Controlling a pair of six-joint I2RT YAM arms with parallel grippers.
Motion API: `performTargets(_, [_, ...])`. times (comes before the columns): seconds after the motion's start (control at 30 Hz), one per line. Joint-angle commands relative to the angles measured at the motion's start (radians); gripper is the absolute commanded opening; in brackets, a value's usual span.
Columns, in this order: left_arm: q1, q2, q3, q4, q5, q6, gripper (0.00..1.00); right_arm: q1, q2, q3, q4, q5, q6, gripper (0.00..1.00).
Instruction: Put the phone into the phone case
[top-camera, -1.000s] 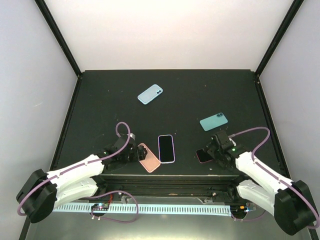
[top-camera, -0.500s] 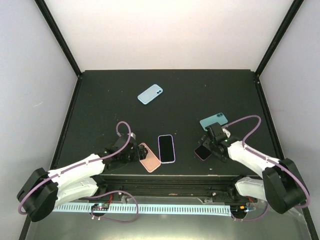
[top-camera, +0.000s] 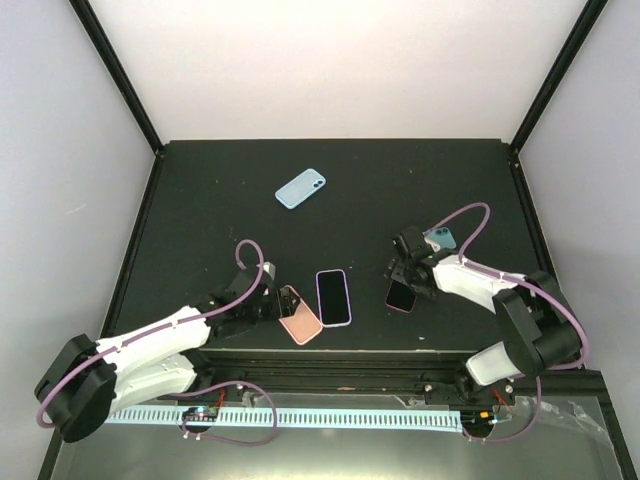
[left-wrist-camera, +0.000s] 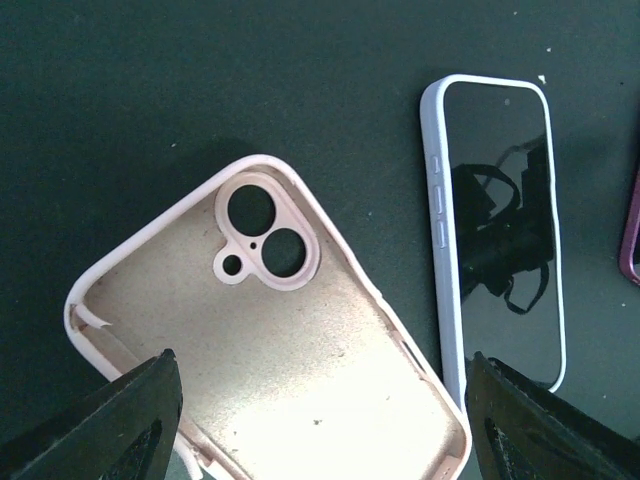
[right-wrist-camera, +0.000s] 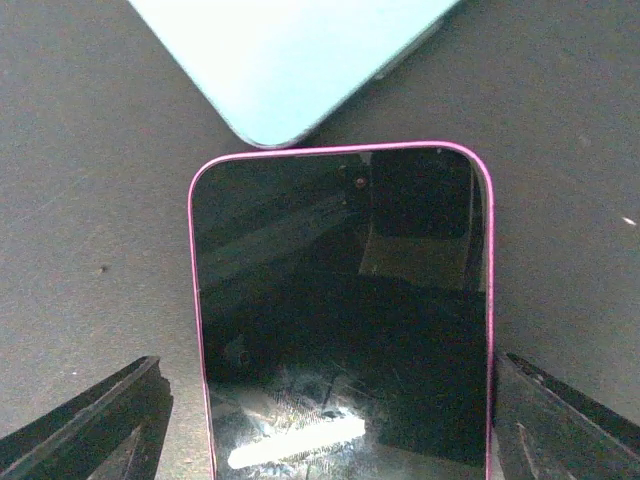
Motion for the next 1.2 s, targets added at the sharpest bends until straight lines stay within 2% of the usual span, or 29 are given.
performTargets(0.0, [0.006,0.007,0.041,0.023,0.023,0.018,0.79,0.045,0.079,0.035,-0.065,0.025,-0.030,0.85])
performTargets(0.27, [0.006,0.007,0.037,0.032,0.048,0.013,0.79,0.107,0.153,0.105,-0.102,0.073,-0.065,0.80])
performTargets(0.67, [0.004,-0.015,0.037,-0.026,0.058,0.007,0.79,0.157,0.228,0.128,-0.103,0.079,-0.075,0.79])
performTargets(1.17, [0.005,0.085,0.049,0.054,0.118,-0.004,0.79,0.162,0.072,0.038,-0.007,0.018,-0.194,0.74])
